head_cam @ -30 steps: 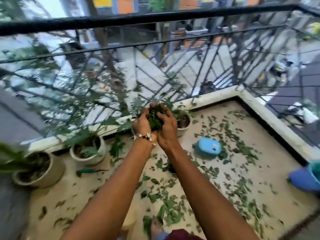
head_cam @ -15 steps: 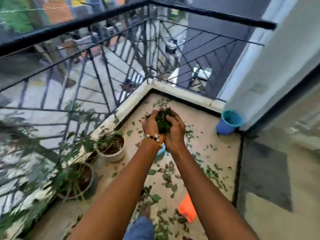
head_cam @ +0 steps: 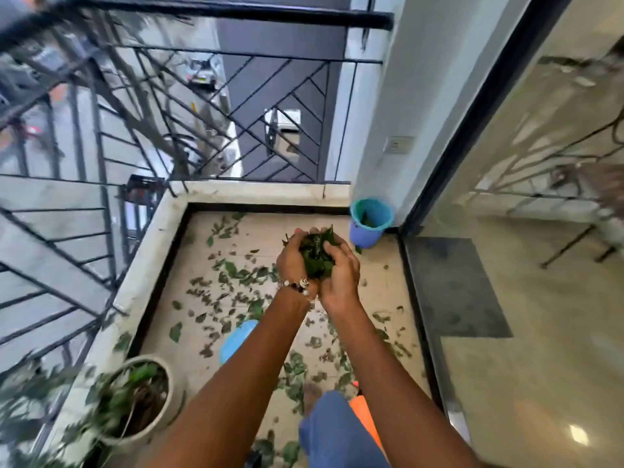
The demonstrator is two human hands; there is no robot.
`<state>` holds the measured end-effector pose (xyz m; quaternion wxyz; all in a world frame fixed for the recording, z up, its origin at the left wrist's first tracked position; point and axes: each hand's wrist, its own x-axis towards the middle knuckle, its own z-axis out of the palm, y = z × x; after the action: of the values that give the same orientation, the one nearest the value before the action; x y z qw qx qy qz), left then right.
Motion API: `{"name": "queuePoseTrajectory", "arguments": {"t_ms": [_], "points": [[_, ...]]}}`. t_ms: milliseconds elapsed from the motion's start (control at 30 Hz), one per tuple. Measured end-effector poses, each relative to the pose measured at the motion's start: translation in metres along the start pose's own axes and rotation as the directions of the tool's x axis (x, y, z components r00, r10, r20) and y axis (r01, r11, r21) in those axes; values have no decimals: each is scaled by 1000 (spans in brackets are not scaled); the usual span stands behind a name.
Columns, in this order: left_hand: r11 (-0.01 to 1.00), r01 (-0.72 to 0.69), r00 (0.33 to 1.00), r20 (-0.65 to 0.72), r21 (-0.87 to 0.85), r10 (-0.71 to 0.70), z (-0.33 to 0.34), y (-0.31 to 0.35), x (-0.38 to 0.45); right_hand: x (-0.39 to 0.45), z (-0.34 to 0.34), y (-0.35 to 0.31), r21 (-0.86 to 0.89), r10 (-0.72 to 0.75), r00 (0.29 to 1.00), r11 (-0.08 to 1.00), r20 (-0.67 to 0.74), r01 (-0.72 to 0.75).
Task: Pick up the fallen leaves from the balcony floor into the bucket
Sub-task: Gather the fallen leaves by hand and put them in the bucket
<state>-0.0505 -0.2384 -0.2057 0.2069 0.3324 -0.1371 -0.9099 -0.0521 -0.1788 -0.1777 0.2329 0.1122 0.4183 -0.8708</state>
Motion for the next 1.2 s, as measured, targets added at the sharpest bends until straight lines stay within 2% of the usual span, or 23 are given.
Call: {"name": "queuePoseTrajectory", "arguments": {"t_ms": [167, 267, 400, 567, 700, 800, 900, 1033, 1133, 1200], "points": [[993, 60, 998, -7, 105, -59, 57, -29, 102, 108, -1, -31, 27, -25, 993, 999, -111, 29], [983, 144, 990, -4, 114, -144, 102, -49, 169, 186, 0, -58, 33, -39, 984, 998, -174, 46], [965, 194, 979, 22, 174, -201, 171, -74, 241, 282, 1, -103, 72, -37, 977, 996, -211, 53], [948, 300, 952, 35, 108, -305, 238, -93, 326, 389, 2, -141, 118, -28, 968, 991, -251, 59], [952, 291, 954, 39, 100, -296, 275, -108, 395, 472, -6, -155, 182, -8, 952, 981, -306, 66], [932, 345, 934, 56, 108, -352, 281, -126, 461, 538, -19, -146, 206, 19, 933, 977, -360, 60], [896, 426, 904, -6, 129, -428, 273, -157, 548, 620, -47, -126, 224, 47, 902, 973, -429, 55], [818, 505, 863, -169, 275, -476, 253, -207, 673, 744, -109, -79, 246, 119, 828, 969, -548, 24], [749, 566, 824, -199, 345, -531, 213, -259, 772, 833, -171, -37, 241, 127, 796, 970, -591, 24], [670, 595, 798, -220, 445, -562, 184, -285, 824, 876, -207, -14, 174, 123, 765, 985, -632, -15]]}}
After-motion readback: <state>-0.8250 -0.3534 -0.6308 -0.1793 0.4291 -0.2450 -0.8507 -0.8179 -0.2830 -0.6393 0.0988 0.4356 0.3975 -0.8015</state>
